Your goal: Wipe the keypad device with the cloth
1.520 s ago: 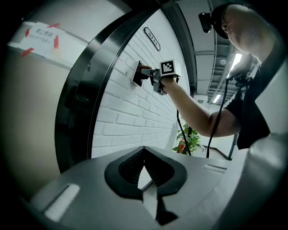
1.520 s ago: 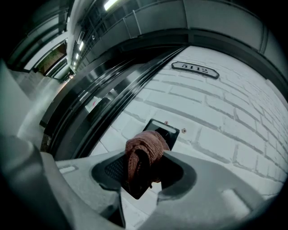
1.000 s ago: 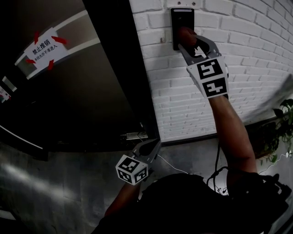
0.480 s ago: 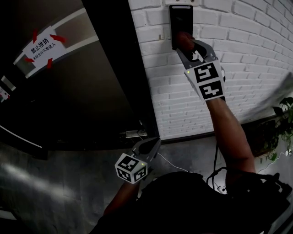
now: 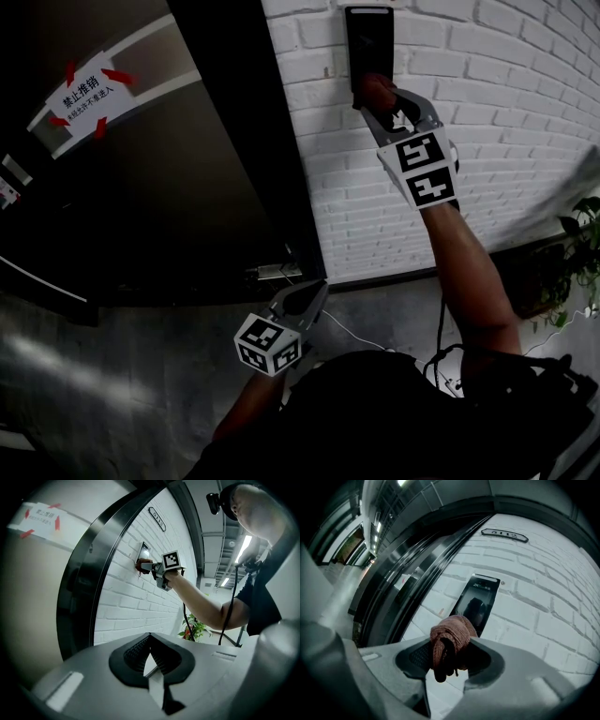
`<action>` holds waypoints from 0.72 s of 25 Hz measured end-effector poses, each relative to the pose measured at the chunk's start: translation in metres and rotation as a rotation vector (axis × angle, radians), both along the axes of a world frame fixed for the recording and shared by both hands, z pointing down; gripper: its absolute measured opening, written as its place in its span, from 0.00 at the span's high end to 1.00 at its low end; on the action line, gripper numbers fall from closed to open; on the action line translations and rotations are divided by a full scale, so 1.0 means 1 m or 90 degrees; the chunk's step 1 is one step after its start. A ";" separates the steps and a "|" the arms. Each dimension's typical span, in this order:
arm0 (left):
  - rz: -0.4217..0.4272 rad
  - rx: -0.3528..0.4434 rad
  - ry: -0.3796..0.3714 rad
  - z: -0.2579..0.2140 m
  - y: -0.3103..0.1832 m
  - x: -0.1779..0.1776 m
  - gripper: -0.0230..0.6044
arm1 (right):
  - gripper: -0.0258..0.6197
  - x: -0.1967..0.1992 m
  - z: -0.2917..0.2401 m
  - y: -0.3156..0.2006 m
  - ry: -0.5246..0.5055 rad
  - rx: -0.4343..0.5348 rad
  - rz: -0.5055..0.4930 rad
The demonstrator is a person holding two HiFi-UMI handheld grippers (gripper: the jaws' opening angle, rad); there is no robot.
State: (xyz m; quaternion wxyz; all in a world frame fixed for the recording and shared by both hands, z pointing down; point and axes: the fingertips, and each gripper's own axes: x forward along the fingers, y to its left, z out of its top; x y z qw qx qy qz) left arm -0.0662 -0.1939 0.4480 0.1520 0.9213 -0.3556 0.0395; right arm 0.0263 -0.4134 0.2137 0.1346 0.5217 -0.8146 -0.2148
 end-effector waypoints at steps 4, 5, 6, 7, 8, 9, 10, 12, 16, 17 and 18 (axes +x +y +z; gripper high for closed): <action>-0.003 -0.001 0.001 0.001 0.000 -0.001 0.94 | 0.72 0.000 0.006 0.000 0.002 -0.015 -0.001; -0.005 0.000 0.001 0.001 0.000 -0.002 0.94 | 0.72 0.000 0.008 0.000 0.001 -0.020 -0.002; -0.007 0.004 0.000 0.001 -0.001 -0.003 0.94 | 0.72 0.000 0.009 0.000 0.001 -0.023 -0.003; -0.010 0.008 -0.002 0.002 -0.001 -0.005 0.94 | 0.72 0.000 0.010 0.001 0.001 -0.027 -0.003; -0.012 0.011 -0.002 0.002 -0.002 -0.006 0.94 | 0.72 0.000 0.012 0.001 0.001 -0.030 -0.003; -0.012 0.012 -0.002 0.002 -0.002 -0.006 0.94 | 0.72 0.000 0.013 0.001 0.002 -0.033 -0.003; -0.012 0.012 -0.002 0.002 -0.002 -0.006 0.94 | 0.72 0.000 0.014 0.001 0.003 -0.037 -0.003; -0.011 0.012 -0.001 0.002 -0.001 -0.005 0.94 | 0.72 0.000 0.016 0.002 0.003 -0.045 -0.005; -0.009 0.012 -0.001 0.002 -0.001 -0.005 0.94 | 0.72 0.000 0.020 0.002 0.001 -0.059 -0.008; -0.009 0.012 -0.001 0.002 -0.001 -0.005 0.94 | 0.72 0.000 0.021 0.002 0.001 -0.062 -0.008; -0.009 0.012 -0.001 0.002 -0.001 -0.004 0.94 | 0.72 0.000 0.022 0.003 0.001 -0.064 -0.008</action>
